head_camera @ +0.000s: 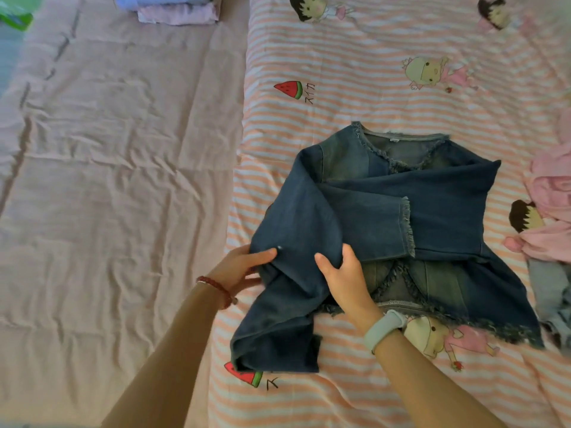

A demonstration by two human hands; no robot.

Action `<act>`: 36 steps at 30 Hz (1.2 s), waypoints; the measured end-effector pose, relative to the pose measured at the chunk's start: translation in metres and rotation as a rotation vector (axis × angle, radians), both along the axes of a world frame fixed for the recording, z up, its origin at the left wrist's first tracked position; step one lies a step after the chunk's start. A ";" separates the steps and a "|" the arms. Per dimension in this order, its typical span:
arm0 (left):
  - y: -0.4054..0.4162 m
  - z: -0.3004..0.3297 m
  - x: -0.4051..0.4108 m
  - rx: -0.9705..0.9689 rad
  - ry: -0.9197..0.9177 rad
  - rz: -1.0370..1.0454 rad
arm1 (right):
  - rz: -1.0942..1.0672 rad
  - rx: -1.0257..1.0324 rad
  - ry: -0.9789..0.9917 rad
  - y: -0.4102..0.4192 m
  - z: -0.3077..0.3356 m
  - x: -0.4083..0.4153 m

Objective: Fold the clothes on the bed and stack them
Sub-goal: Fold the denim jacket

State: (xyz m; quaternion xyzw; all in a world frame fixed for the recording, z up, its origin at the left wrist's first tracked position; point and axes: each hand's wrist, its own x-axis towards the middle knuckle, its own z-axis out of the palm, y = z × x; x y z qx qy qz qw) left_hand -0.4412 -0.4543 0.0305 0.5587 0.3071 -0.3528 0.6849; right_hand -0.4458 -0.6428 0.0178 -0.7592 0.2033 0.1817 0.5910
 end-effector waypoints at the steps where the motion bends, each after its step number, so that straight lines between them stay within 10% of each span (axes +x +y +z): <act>1: 0.013 0.003 0.004 -0.017 -0.012 0.032 | 0.014 0.004 -0.013 0.006 0.003 0.002; 4: 0.051 0.015 0.021 0.136 -0.098 0.139 | 0.150 -0.073 0.008 0.033 0.012 0.009; 8: 0.096 0.028 0.050 1.060 -0.485 -0.152 | 0.246 -0.532 -0.347 0.065 0.021 0.010; 11: 0.111 0.037 0.063 1.310 -0.595 -0.317 | 0.531 -0.727 -0.565 0.078 0.013 0.023; 20: 0.145 0.007 0.036 0.956 0.014 -1.045 | 1.159 -0.771 -0.163 0.070 -0.047 0.053; 29: 0.154 0.028 0.017 1.293 -0.808 -0.374 | 1.009 -0.522 -0.057 0.074 -0.040 0.063; 36: 0.193 0.030 -0.004 1.301 -0.193 -1.084 | 0.895 -0.488 -0.089 0.075 -0.036 0.061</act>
